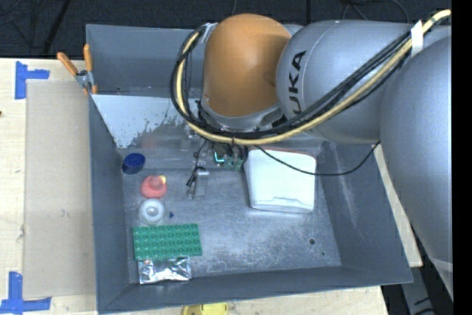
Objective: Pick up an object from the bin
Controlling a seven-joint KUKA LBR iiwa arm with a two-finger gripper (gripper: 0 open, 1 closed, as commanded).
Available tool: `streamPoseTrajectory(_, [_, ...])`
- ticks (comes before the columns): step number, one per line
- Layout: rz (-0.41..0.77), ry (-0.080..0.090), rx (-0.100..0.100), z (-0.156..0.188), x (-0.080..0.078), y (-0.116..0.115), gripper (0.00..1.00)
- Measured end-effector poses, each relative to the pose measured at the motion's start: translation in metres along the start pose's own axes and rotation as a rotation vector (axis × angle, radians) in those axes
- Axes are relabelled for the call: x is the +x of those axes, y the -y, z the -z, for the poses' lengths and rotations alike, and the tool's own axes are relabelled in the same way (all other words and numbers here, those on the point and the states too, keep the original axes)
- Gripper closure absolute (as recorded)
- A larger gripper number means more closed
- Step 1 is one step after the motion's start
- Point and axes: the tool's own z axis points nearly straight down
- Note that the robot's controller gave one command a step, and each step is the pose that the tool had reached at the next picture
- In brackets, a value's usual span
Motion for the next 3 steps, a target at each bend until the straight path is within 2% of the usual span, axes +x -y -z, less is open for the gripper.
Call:
streamPoseTrajectory(1, [0.329, 0.007, 0.001, -0.119, 0.07, -0.034, 0.0])
streamPoseTrajectory(2, [0.547, 0.01, -0.001, -0.087, 0.106, -0.078, 0.0])
streamPoseTrajectory(3, [0.317, 0.005, 0.001, -0.088, 0.123, -0.069, 0.0])
